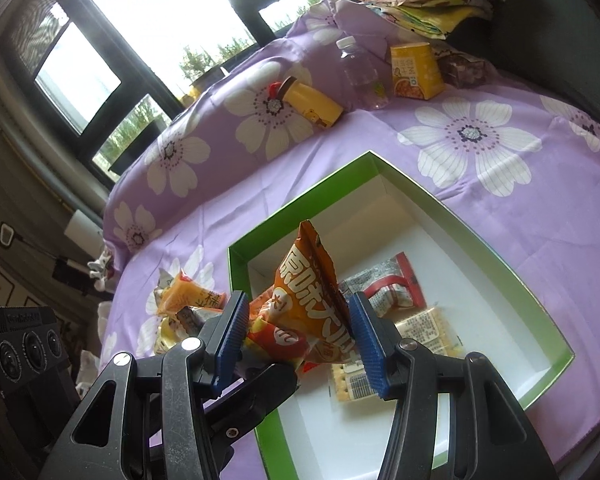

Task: Organize snacks
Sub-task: 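Lift the panda bag and carry it over the green box, then lower the panda bag into the box and open the right gripper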

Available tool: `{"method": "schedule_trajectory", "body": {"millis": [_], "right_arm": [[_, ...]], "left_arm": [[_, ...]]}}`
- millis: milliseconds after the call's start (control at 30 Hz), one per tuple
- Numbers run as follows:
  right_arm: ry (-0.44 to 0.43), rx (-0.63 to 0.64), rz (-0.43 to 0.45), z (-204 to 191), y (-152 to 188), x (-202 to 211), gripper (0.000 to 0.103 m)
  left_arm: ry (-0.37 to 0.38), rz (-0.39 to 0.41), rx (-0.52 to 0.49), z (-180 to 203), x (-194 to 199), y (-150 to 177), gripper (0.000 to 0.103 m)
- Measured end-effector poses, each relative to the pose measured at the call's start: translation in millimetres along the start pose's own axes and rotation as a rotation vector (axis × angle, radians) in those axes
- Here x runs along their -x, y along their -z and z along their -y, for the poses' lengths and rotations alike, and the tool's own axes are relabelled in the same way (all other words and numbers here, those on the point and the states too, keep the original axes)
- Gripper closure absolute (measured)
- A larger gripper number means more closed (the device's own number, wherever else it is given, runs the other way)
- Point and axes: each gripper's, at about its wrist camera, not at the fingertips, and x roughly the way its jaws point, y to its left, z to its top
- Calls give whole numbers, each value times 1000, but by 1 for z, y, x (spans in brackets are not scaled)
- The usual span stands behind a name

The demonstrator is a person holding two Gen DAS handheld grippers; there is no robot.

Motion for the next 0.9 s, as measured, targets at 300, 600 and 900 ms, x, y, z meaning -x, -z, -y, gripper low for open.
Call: {"method": "schedule_trajectory", "body": {"millis": [300, 600, 900], "right_arm": [[-24, -64, -24, 18, 0, -8, 48], [11, -92, -8, 31, -3, -4, 48], [33, -152, 2, 46, -6, -2, 48]], "left_arm": [[-36, -23, 16, 1, -18, -3, 63], [-61, -41, -21, 14, -32, -6, 63], [-81, -67, -55, 22, -48, -10, 63]]}}
